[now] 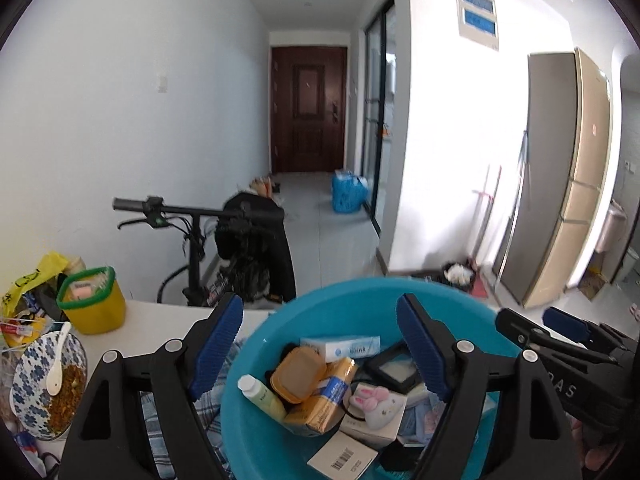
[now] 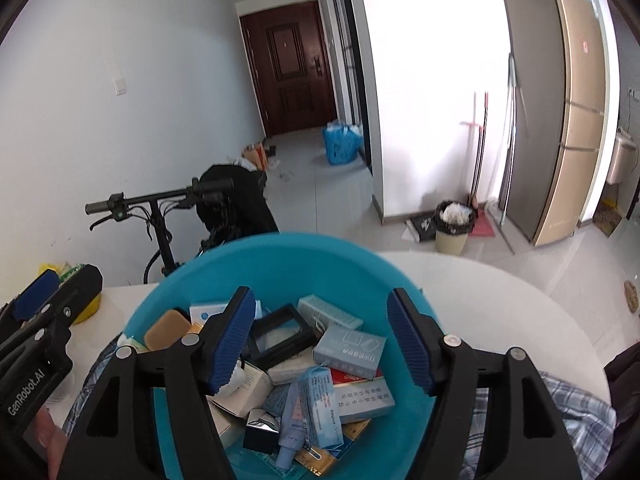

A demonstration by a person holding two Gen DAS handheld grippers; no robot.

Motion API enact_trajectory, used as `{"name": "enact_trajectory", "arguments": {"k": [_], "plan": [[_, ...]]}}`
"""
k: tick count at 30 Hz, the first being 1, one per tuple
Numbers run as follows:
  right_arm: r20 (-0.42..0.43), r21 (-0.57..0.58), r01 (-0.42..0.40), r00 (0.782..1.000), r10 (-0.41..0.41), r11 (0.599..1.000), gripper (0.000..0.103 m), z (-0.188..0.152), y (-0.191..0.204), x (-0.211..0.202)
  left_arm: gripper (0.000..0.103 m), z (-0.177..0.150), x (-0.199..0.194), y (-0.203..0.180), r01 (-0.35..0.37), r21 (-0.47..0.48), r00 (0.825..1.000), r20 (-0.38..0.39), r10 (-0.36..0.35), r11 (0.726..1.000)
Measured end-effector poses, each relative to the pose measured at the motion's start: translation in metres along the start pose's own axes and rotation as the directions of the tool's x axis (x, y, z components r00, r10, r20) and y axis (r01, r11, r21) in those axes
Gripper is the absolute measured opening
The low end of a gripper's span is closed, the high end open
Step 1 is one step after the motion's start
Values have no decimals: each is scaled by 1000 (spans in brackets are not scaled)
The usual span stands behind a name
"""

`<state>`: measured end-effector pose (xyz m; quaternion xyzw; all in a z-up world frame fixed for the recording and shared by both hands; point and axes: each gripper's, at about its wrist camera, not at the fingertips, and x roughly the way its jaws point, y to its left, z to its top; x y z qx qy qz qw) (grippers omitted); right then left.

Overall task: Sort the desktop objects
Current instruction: 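Raise both open tools up out of the turquoise basin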

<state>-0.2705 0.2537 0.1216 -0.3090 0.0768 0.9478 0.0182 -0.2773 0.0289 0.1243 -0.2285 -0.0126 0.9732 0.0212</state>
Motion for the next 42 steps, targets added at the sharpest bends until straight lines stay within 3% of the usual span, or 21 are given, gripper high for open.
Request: {"name": "enact_trajectory", "arguments": {"k": [1, 6, 8, 10, 14, 18, 23, 28, 42], "plan": [[14, -8, 6, 1000, -6, 1000, 67, 1, 1, -5, 90, 0, -4, -1, -5, -8, 1000, 17, 6, 1000], [87, -18, 2, 996, 0, 1000, 78, 6, 2, -27, 90, 4, -18, -1, -3, 4, 998, 64, 3, 1000], [124, -21, -4, 992, 7, 1000, 92, 8, 4, -36, 90, 4, -20, -1, -10, 8, 998, 67, 10, 1000], [162, -22, 1, 987, 3, 1000, 96, 9, 4, -45, 90, 5, -24, -2, -17, 13, 997, 77, 16, 1000], [196, -25, 0, 981, 4, 1000, 98, 10, 5, -57, 90, 8, -35, -2, -9, 15, 996, 90, 8, 1000], [217, -30, -4, 976, 11, 1000, 98, 11, 5, -68, 90, 13, -63, 1, 40, -4, 987, 158, -39, 999], [253, -32, -13, 967, 21, 999, 98, 12, 4, -84, 90, 16, -90, -1, 43, 13, 973, 228, -44, 999], [295, -35, -23, 955, 32, 999, 98, 11, 4, -102, 90, 19, -107, 1, 85, 18, 965, 246, -87, 996], [389, -60, -43, 919, 63, 997, 98, 8, 7, -146, 90, 20, -140, -4, 85, 36, 941, 326, -92, 996]]}}
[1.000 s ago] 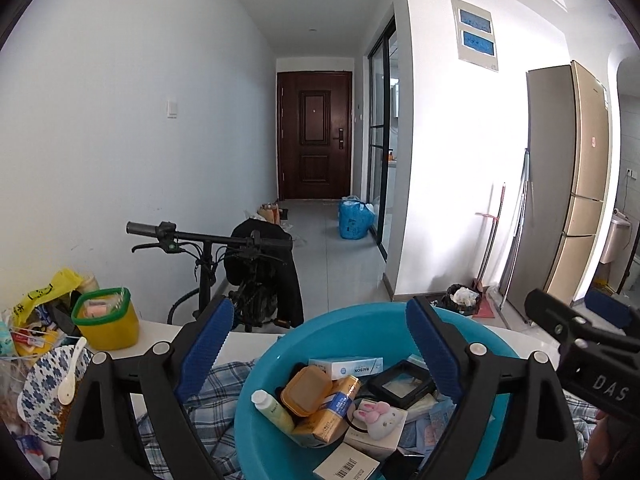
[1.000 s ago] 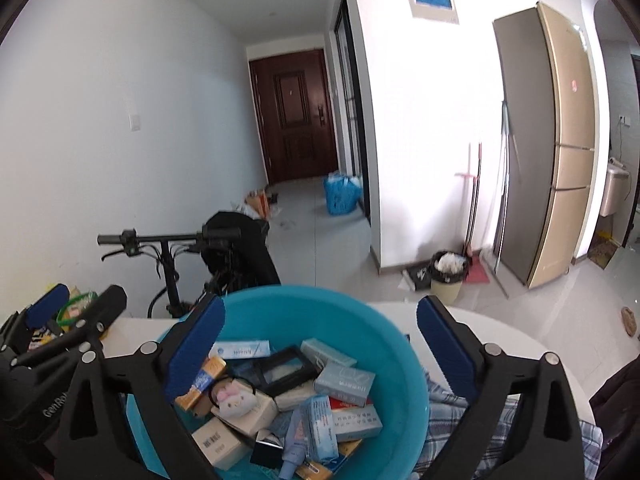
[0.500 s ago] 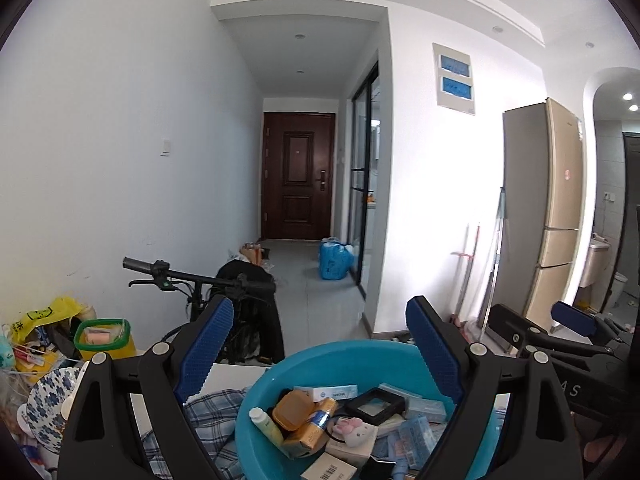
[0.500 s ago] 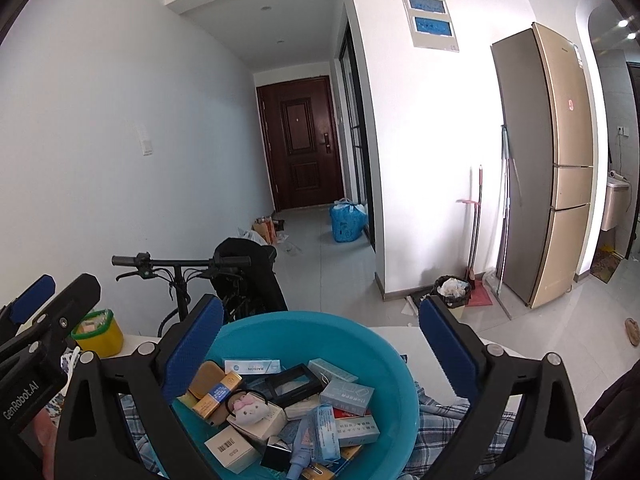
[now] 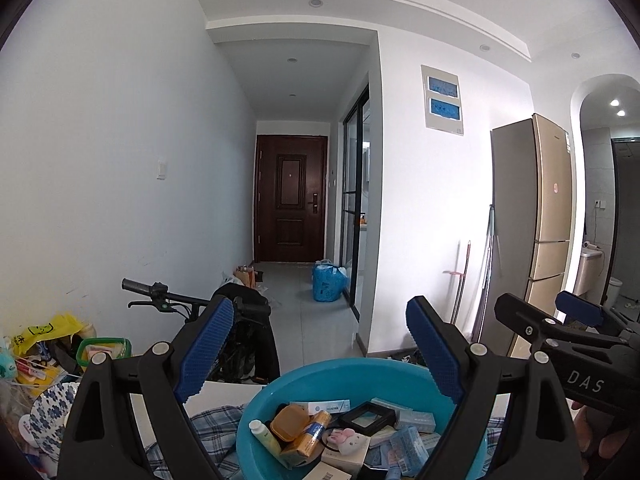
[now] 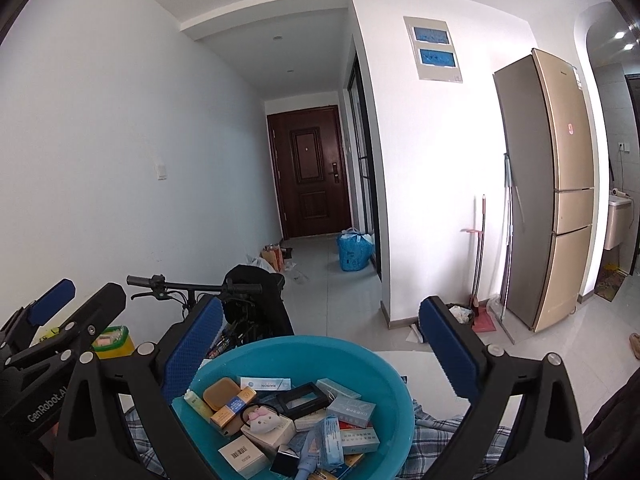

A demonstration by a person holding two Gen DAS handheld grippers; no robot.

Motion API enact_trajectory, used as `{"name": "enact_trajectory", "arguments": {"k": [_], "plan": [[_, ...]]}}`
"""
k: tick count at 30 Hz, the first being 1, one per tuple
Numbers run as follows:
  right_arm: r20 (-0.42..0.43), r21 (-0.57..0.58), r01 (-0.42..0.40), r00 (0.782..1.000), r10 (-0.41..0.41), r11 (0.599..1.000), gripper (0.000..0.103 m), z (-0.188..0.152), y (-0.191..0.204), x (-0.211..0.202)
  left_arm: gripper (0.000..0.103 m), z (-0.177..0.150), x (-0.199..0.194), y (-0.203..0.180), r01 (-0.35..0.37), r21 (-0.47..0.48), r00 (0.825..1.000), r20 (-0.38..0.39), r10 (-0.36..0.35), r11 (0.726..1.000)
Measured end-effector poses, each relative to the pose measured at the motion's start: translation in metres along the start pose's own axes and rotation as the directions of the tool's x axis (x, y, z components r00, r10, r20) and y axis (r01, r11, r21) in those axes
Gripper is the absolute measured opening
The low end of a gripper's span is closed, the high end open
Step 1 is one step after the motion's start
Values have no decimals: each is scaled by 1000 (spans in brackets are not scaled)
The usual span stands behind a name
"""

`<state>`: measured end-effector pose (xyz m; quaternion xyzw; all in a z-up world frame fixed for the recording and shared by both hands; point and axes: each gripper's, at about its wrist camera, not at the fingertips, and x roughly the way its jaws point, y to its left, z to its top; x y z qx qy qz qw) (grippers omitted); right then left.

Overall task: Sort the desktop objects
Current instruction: 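Raise both open tools up out of the turquoise basin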

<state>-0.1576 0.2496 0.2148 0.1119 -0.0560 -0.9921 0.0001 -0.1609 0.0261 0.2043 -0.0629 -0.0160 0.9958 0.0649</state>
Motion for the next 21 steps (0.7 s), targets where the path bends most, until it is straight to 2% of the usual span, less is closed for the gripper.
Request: {"name": "enact_trajectory", "arguments": {"k": [3, 5, 21], "plan": [[14, 1, -4, 1000, 4, 1000, 98, 1, 0, -5, 93, 1, -5, -2, 3, 3, 1000, 14, -3, 1000], [25, 1, 3, 1000, -3, 1000, 99, 3, 0, -9, 103, 3, -9, -2, -7, 1, 999, 35, 7, 1000], [88, -11, -5, 996, 6, 1000, 100, 8, 1, -33, 103, 14, -45, 5, 1, -31, 992, 123, 3, 1000]]}}
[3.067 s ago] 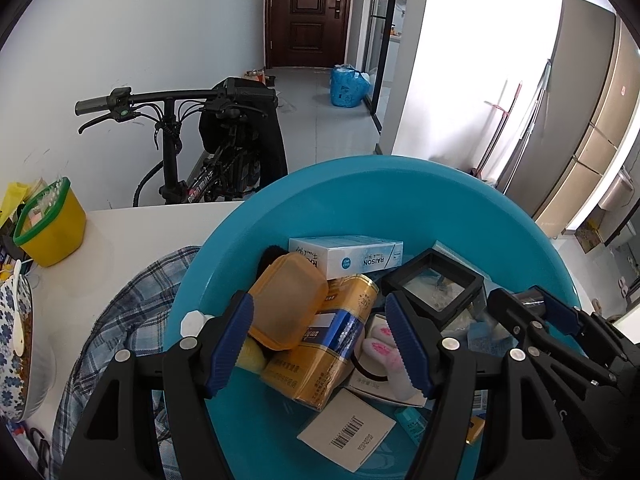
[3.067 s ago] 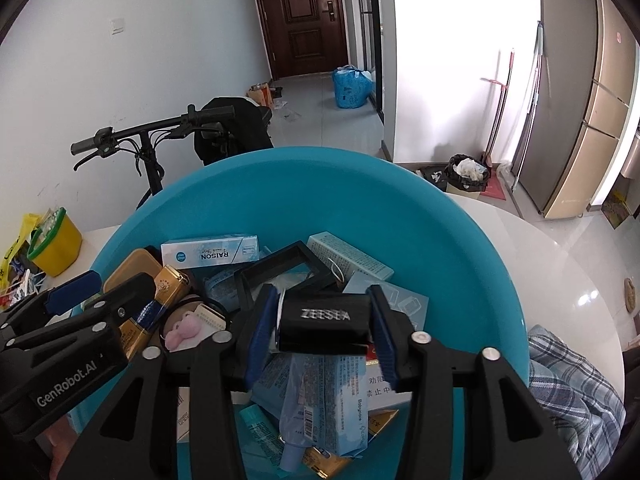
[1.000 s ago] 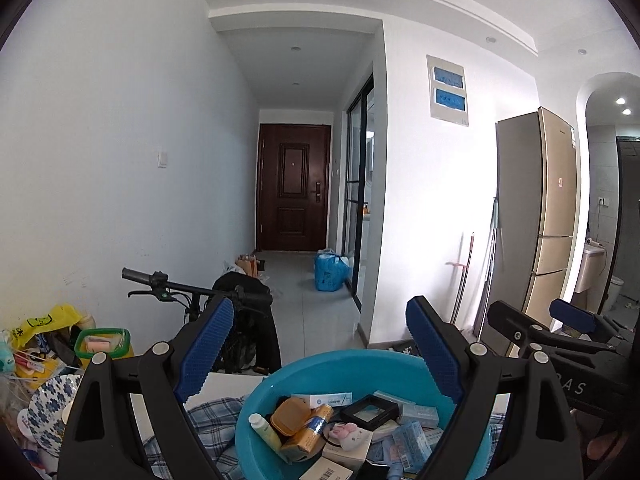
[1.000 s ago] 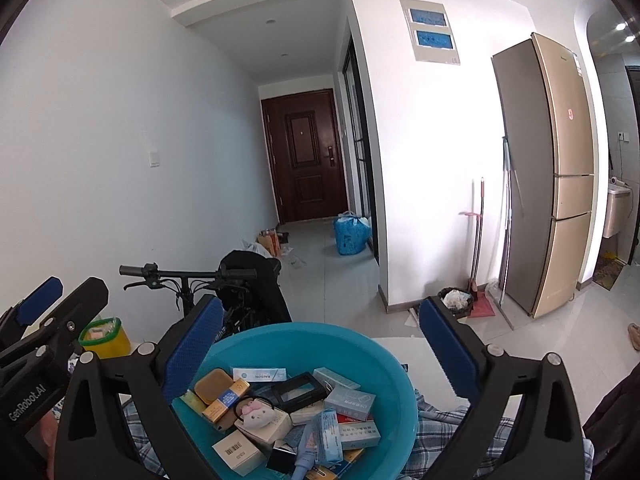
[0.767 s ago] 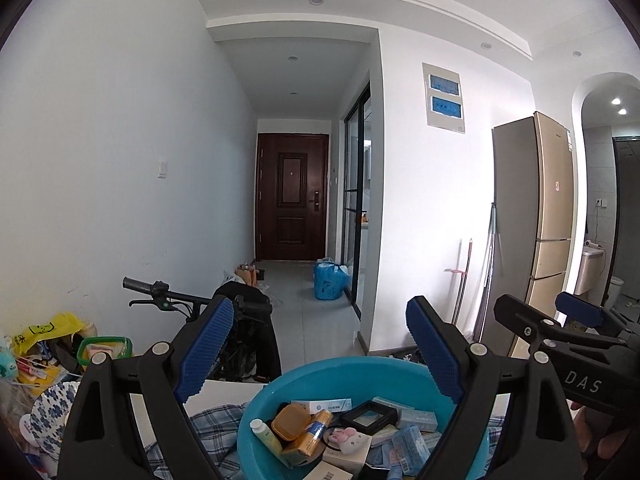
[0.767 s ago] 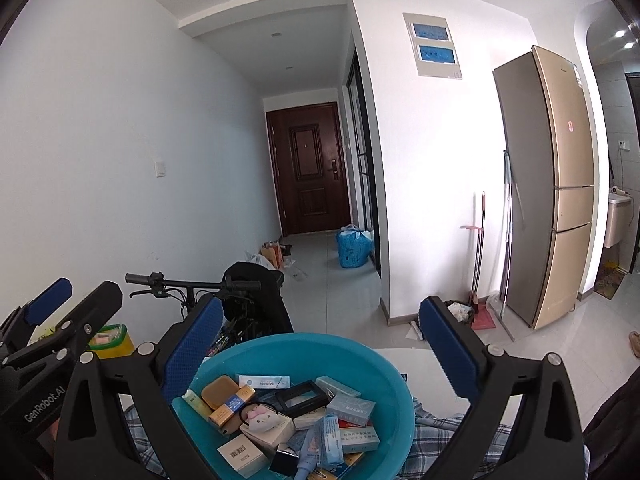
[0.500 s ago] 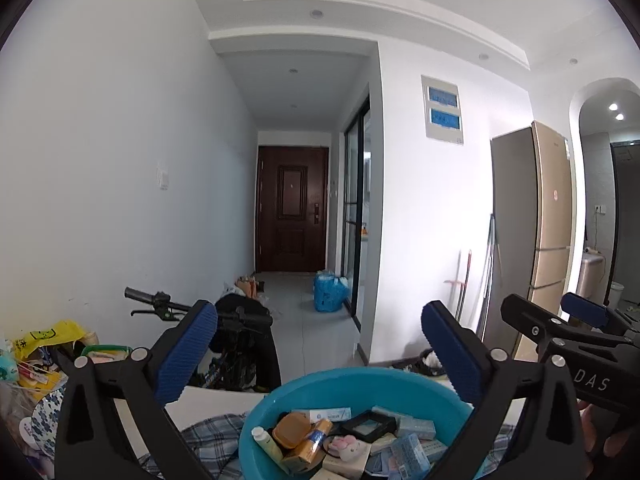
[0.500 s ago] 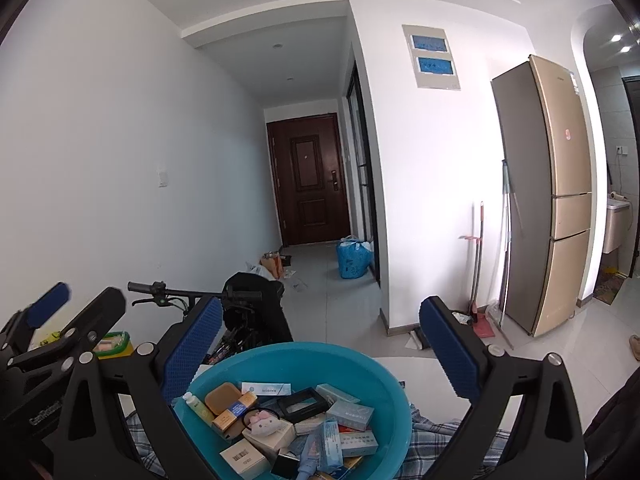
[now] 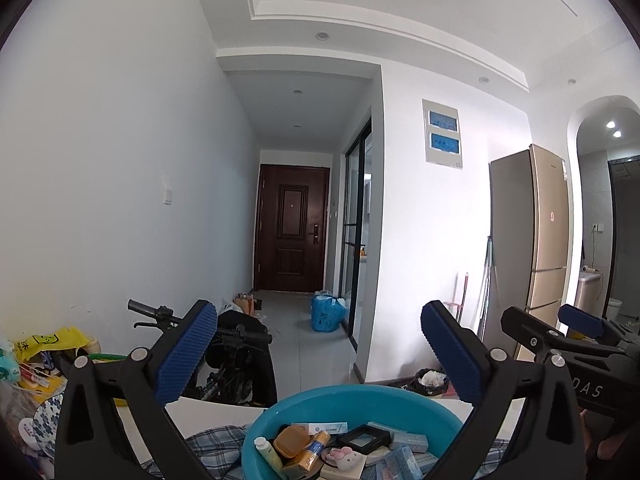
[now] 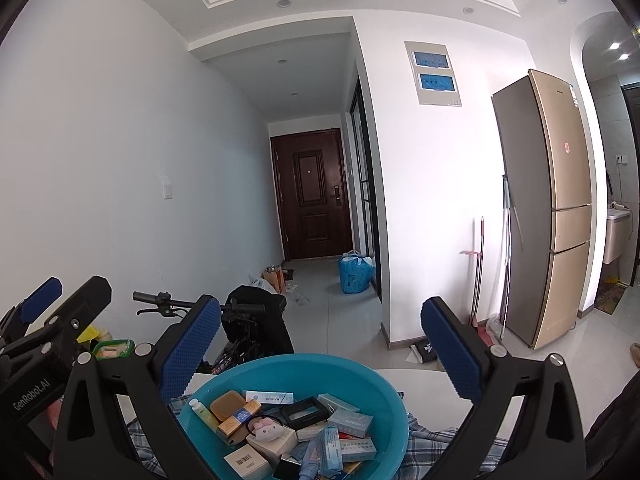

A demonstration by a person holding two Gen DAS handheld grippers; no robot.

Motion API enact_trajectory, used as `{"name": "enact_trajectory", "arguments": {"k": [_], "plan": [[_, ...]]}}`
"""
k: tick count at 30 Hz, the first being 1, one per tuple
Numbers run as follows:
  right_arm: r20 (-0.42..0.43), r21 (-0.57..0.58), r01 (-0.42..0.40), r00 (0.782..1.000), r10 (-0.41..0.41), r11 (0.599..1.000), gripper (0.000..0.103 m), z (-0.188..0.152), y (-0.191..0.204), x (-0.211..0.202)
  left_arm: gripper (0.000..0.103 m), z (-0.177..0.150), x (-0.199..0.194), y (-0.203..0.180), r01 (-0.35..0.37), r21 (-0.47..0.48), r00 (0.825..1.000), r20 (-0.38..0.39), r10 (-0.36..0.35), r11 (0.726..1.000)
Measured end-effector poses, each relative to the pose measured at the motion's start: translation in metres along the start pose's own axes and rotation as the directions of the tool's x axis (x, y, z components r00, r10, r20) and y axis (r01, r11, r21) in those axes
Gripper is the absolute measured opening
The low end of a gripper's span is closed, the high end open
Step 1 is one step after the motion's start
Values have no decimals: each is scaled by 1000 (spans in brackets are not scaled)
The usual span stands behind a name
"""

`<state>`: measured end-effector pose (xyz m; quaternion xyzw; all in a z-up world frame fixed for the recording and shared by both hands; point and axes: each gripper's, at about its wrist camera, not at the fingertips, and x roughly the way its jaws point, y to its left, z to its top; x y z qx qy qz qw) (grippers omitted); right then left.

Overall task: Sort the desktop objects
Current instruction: 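Raise both open tools up out of the turquoise basin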

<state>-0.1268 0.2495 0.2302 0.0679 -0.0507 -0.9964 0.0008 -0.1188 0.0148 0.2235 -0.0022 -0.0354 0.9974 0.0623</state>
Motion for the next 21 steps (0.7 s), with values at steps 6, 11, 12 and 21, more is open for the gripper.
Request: {"name": "enact_trajectory", "arguments": {"k": [6, 11, 12, 21], "plan": [[39, 1, -10, 999, 10, 1000, 100, 4, 2, -14, 103, 8, -21, 7, 11, -24, 999, 49, -10, 1000], [84, -2, -23, 996, 23, 1000, 100, 7, 5, -30, 103, 12, -32, 11, 3, -25, 997, 80, -1, 1000], [90, -4, -25, 996, 25, 1000, 100, 8, 6, -32, 103, 13, -35, 11, 6, -26, 996, 85, -4, 1000], [131, -3, -26, 991, 26, 1000, 103, 9, 8, -46, 103, 14, -45, 10, 15, -16, 994, 109, -13, 1000]]}}
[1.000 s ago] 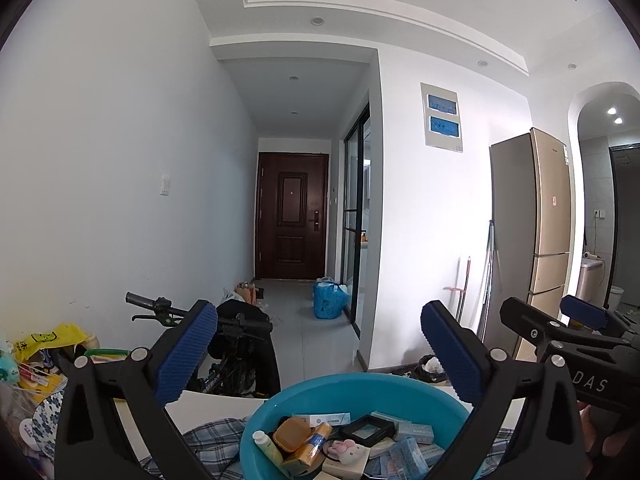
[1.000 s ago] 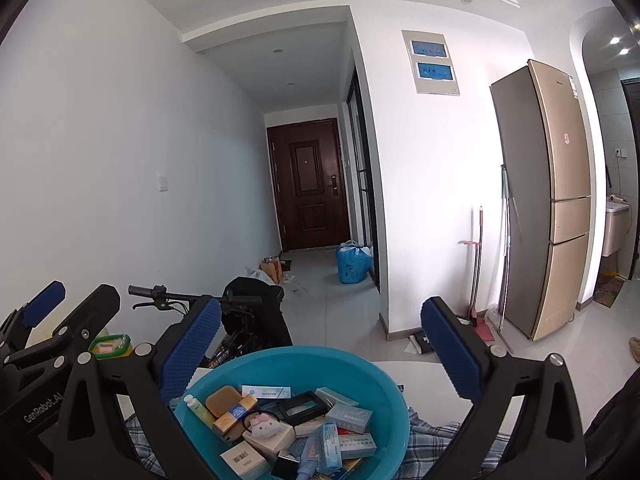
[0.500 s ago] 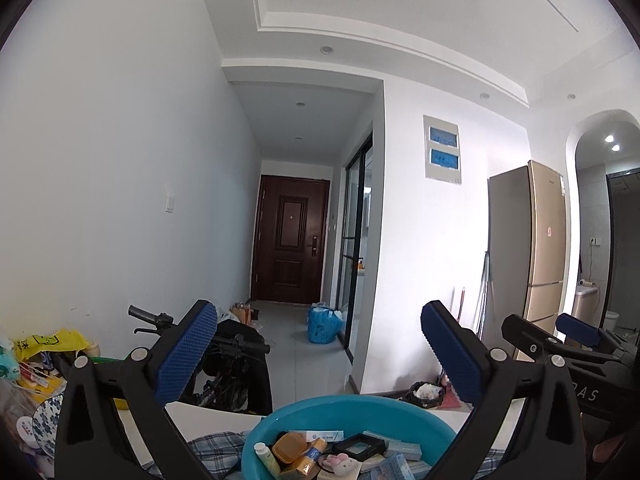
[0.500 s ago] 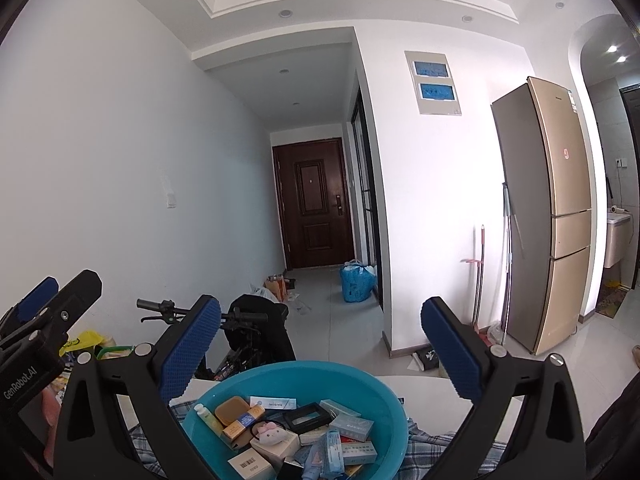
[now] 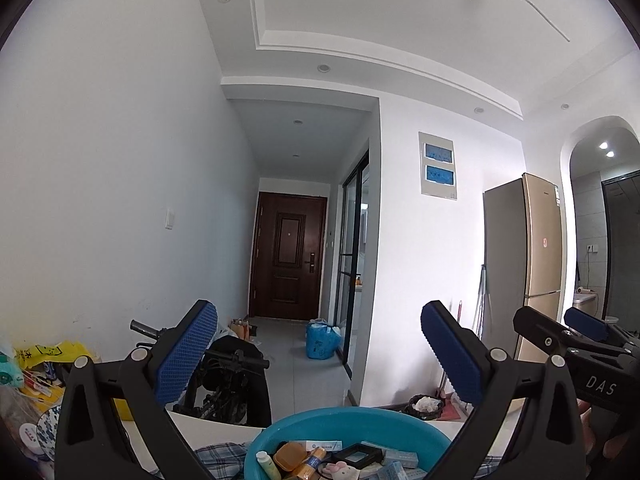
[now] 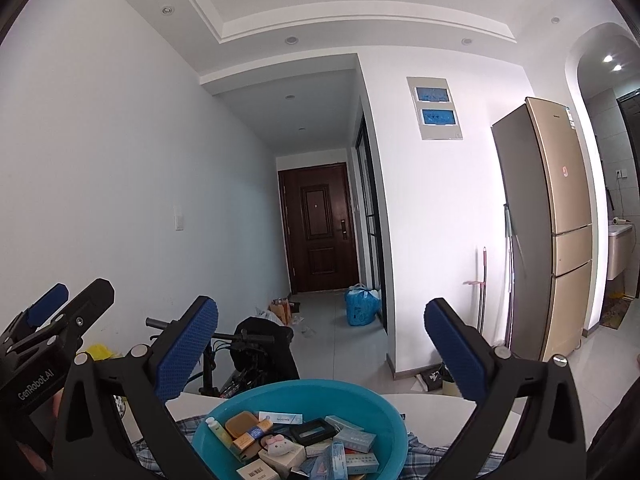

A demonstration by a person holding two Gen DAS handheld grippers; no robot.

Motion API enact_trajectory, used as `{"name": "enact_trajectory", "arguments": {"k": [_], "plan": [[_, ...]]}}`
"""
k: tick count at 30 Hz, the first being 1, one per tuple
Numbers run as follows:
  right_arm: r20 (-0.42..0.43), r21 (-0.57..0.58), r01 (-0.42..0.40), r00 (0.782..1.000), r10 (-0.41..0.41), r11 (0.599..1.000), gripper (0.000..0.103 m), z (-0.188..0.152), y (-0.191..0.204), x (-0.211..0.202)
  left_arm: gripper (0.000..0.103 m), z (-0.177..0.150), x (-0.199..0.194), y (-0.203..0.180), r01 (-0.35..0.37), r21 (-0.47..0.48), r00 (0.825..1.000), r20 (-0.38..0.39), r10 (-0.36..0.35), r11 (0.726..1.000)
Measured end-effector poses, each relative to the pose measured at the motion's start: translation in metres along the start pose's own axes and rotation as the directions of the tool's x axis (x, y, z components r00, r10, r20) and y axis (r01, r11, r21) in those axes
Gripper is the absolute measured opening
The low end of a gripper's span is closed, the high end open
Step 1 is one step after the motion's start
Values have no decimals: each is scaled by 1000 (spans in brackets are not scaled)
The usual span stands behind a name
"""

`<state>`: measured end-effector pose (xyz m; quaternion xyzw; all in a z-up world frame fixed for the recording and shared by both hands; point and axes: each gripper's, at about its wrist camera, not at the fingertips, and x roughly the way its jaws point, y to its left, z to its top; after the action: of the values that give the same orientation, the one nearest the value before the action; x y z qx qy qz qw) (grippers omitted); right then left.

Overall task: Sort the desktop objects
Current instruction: 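Raise both open tools up out of the turquoise basin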

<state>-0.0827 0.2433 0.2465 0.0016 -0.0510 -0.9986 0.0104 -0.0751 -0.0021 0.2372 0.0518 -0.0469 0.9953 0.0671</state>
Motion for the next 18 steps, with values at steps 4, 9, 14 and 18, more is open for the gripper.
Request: {"name": "enact_trajectory", "arguments": {"k": [4, 9, 14, 18], "plan": [[6, 4, 1, 1000, -1, 1000, 103, 1, -1, -1, 103, 1, -2, 1, 3, -8, 1000, 5, -3, 1000], [14, 2, -5, 1000, 5, 1000, 103, 2, -1, -4, 103, 3, -4, 1, 9, -5, 1000, 11, -9, 1000], [24, -10, -14, 1000, 14, 1000, 103, 2, 2, -9, 103, 1, -10, 2, 7, -19, 1000, 23, -7, 1000], [13, -8, 7, 1000, -7, 1000, 103, 4, -1, -5, 103, -1, -9, 1, -15, -32, 1000, 10, 15, 999]]}}
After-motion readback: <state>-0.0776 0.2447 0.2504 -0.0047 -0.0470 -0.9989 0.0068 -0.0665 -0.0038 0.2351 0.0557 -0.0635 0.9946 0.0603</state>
